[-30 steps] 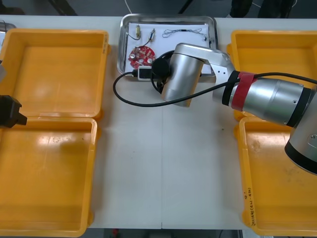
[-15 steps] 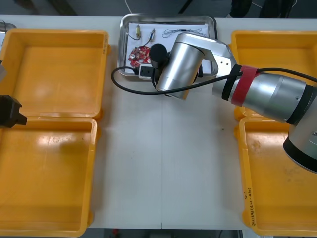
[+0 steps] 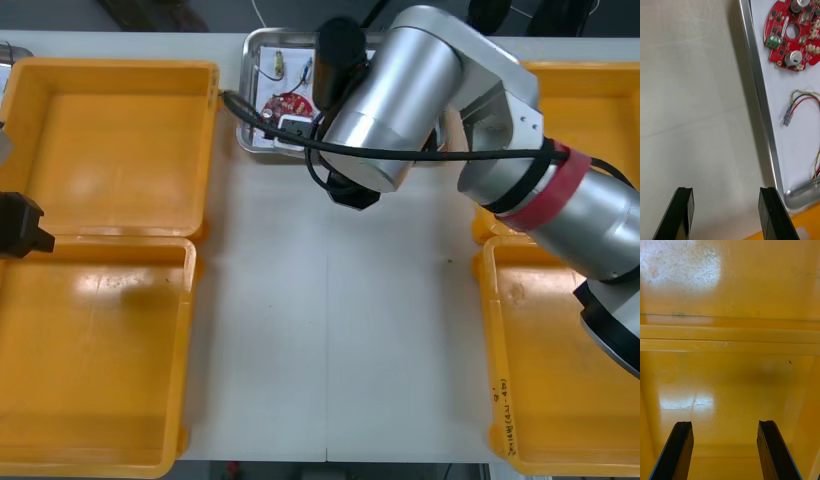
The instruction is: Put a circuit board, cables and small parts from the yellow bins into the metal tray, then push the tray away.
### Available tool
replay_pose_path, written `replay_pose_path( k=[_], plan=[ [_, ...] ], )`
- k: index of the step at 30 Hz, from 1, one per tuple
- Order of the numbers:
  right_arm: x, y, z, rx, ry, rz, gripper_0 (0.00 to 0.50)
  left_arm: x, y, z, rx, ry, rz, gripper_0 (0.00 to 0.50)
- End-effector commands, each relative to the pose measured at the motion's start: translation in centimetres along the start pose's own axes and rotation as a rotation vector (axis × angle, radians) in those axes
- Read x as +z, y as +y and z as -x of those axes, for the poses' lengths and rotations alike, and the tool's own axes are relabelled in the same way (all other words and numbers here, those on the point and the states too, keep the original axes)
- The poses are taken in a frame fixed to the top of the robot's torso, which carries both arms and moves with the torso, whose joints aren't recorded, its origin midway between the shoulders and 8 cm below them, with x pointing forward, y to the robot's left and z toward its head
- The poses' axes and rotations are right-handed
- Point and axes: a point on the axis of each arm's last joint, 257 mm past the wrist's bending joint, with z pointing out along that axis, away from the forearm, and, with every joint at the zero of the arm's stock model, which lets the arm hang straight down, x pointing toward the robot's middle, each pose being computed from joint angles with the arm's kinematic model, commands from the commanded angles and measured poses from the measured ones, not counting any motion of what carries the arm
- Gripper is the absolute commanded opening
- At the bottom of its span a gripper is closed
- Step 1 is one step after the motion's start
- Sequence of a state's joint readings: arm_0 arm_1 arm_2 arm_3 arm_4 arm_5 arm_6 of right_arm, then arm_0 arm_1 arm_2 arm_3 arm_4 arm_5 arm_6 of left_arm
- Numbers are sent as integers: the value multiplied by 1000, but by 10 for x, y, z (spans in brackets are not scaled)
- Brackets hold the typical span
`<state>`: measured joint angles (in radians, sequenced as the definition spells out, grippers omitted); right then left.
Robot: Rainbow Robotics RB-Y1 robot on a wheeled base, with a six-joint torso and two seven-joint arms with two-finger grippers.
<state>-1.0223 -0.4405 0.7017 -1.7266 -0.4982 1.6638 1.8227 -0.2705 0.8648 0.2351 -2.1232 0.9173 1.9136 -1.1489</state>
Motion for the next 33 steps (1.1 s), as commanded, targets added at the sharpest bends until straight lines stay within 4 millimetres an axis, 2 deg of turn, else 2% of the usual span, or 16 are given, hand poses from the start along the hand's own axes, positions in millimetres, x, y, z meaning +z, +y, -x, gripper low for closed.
replay_pose_path(
  k=[1,5,14,18,21,27,31,33],
  plan=[
    [-28,-8,-36,121,7,10,500,-11,12,1,58,-20,33,500],
    [-46,-3,-67,215,38,35,500,-11,12,1,58,-20,33,500],
    [-76,-21,-91,411,-86,-14,500,-11,12,1,58,-20,33,500],
    [-82,-22,-110,490,-105,-22,500,-11,12,1,58,-20,33,500],
    [-86,-25,-132,582,-104,-32,500,-11,12,1,58,-20,33,500],
    [-93,-22,-156,756,-112,-14,500,-11,12,1,58,-20,33,500],
    [-94,-18,-183,896,-88,9,500,-11,12,1,58,-20,33,500],
    [-96,-15,-203,976,-67,16,500,-11,12,1,58,-20,33,500]
  ],
)
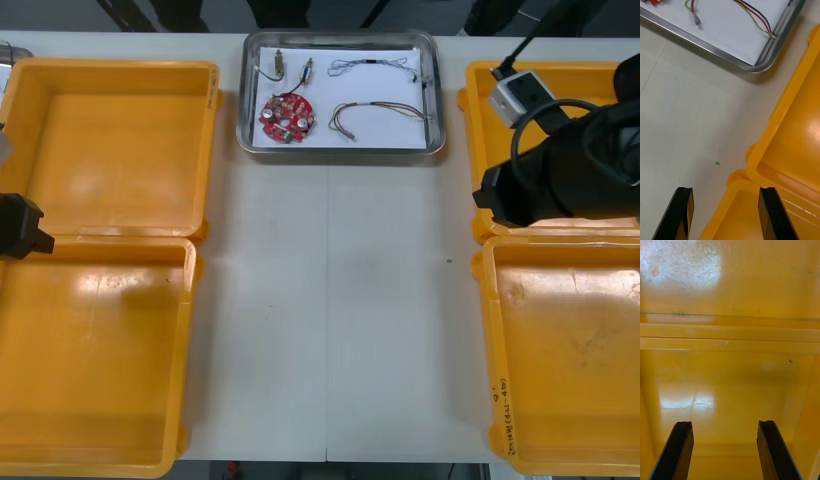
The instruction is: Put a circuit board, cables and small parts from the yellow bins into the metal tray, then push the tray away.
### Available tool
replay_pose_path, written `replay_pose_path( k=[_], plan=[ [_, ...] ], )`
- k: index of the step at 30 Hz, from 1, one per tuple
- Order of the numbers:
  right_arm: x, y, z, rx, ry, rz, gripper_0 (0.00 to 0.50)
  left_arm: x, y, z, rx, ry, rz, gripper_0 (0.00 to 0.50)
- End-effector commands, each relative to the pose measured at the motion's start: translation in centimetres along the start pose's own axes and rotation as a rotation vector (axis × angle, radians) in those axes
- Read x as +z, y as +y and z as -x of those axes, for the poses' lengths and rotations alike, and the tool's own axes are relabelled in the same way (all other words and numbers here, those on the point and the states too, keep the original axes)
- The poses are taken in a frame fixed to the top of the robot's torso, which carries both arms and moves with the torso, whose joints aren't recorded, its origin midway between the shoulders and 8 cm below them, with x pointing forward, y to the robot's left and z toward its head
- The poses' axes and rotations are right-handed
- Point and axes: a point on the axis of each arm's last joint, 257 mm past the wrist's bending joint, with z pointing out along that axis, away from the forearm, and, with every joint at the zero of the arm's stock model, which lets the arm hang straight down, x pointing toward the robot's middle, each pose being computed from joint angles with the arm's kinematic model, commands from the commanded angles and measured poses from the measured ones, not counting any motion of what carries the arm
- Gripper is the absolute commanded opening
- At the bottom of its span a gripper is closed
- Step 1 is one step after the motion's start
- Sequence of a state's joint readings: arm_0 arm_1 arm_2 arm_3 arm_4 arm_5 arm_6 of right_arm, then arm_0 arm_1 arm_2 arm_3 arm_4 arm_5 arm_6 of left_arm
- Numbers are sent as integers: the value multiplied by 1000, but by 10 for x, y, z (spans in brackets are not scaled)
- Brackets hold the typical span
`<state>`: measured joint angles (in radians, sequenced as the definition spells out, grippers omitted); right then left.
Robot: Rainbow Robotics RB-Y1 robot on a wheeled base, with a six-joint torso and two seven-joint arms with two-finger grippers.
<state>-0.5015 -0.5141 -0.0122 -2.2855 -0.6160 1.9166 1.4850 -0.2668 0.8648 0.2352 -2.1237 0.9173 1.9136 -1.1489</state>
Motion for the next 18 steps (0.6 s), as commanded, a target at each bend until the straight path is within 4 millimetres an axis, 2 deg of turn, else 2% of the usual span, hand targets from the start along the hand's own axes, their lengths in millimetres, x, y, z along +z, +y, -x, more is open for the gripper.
replay_pose_path(
  k=[1,7,18],
  plan=[
    [-18,-37,-27,153,12,-51,500,-12,12,3,59,-23,33,500],
    [-31,-66,-62,333,44,-51,500,-12,12,3,59,-23,33,500],
    [-52,-117,-116,439,108,-155,500,-12,12,3,59,-23,33,500]
  ],
)
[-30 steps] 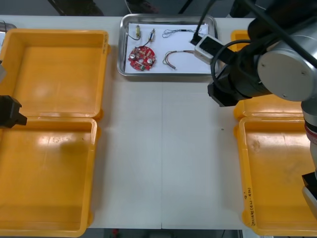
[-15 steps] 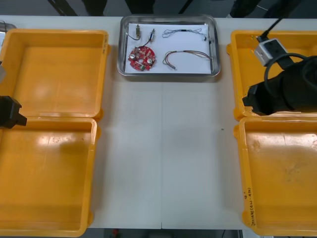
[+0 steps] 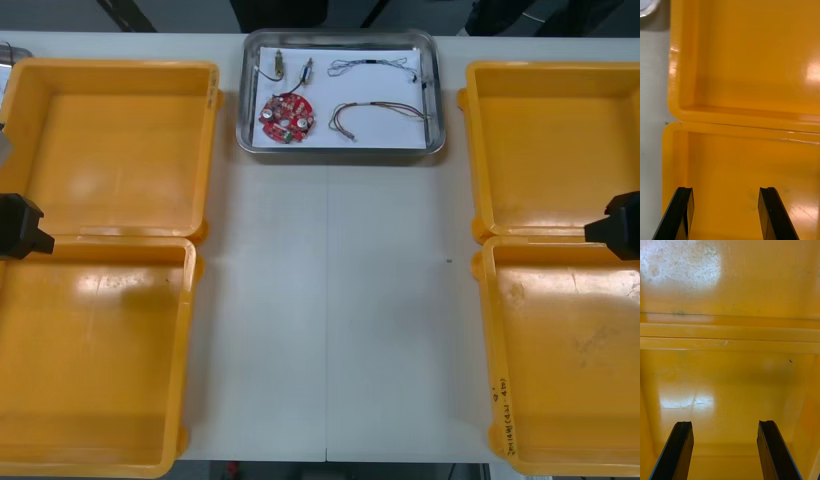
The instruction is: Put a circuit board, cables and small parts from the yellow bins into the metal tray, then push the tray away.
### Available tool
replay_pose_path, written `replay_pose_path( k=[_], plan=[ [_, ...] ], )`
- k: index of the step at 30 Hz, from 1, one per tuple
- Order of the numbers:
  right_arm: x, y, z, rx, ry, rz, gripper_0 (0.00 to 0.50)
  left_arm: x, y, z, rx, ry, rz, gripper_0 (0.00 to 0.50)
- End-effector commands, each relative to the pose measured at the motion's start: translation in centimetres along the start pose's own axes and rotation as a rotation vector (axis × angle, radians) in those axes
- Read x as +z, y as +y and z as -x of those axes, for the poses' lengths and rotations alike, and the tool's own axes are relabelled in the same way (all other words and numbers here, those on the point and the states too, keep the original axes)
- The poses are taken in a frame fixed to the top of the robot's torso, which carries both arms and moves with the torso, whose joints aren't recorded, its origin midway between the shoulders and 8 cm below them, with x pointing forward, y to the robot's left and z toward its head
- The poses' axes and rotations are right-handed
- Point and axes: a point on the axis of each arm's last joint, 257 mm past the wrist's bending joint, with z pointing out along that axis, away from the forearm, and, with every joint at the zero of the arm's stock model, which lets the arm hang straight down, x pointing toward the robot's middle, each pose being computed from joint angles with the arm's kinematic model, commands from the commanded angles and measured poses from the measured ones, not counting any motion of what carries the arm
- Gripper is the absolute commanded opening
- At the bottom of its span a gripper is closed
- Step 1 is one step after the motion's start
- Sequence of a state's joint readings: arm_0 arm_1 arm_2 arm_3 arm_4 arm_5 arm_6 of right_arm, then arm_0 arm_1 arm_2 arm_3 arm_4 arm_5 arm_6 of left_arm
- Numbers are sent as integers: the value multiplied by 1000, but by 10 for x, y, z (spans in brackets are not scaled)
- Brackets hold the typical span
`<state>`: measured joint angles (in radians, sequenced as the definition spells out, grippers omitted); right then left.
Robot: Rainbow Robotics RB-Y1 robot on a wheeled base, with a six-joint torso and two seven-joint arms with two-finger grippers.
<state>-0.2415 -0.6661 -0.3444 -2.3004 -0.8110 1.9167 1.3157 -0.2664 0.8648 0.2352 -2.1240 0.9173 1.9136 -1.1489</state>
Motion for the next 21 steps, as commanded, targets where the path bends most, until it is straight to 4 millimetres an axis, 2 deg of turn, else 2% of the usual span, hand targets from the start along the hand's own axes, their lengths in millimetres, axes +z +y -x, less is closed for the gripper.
replay_pose_path(
  k=[1,10,21],
  plan=[
    [-17,-36,-11,57,-2,-84,500,-12,12,3,59,-23,33,500],
    [-14,-68,-26,155,41,-96,500,-12,12,3,59,-23,33,500],
    [-3,-77,-36,204,91,-85,500,-12,12,3,59,-23,33,500]
  ],
)
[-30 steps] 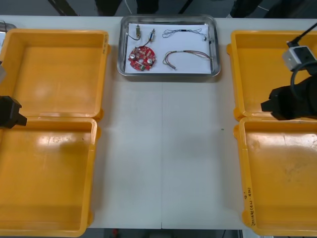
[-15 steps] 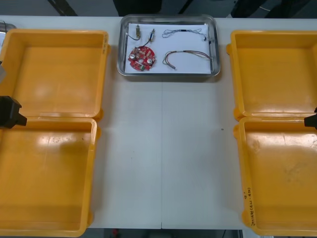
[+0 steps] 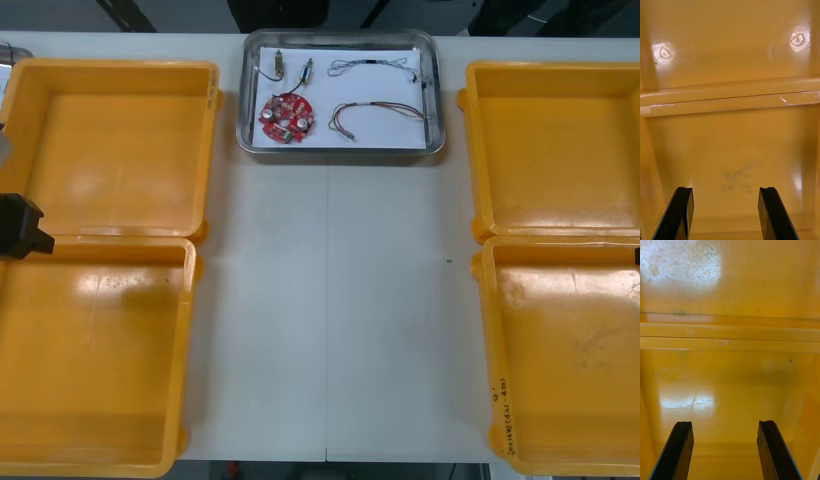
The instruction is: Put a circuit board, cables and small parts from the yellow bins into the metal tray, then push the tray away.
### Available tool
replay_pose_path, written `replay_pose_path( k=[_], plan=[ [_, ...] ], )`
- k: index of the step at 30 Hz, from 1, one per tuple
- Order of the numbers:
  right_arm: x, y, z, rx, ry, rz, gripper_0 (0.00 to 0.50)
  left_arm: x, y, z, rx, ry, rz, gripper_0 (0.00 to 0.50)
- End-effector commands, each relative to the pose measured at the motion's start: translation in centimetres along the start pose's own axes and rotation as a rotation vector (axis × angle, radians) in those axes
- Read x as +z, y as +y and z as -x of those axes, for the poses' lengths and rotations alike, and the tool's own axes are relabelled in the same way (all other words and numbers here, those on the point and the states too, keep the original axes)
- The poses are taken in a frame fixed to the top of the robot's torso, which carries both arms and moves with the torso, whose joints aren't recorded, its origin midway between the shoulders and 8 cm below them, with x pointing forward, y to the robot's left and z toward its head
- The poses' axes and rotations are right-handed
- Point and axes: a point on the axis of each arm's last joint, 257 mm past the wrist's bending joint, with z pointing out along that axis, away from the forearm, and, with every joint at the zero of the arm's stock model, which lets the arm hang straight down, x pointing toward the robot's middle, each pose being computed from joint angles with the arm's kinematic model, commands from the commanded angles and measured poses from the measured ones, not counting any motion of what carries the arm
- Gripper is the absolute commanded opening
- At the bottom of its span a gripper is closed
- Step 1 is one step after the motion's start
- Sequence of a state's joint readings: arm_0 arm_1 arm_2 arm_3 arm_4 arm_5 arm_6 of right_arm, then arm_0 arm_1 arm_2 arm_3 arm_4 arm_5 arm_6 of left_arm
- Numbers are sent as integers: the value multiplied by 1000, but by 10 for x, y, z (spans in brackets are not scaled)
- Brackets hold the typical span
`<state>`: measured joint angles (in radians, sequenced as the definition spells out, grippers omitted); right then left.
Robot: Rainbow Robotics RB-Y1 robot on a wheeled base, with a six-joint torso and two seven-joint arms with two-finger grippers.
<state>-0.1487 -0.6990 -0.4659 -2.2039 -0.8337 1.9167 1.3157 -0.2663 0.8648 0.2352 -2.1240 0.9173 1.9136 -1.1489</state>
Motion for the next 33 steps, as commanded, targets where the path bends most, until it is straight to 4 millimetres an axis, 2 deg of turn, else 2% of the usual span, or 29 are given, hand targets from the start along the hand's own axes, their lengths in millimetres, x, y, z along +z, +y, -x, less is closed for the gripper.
replay_pose_path(
  k=[1,15,33],
  plan=[
    [-3,-18,-2,46,19,-30,500,-12,12,3,59,-23,33,500],
    [7,-12,-11,35,54,-38,500,-12,12,3,59,-23,33,500],
    [7,-12,-11,35,54,-38,500,-12,12,3,59,-23,33,500]
  ],
)
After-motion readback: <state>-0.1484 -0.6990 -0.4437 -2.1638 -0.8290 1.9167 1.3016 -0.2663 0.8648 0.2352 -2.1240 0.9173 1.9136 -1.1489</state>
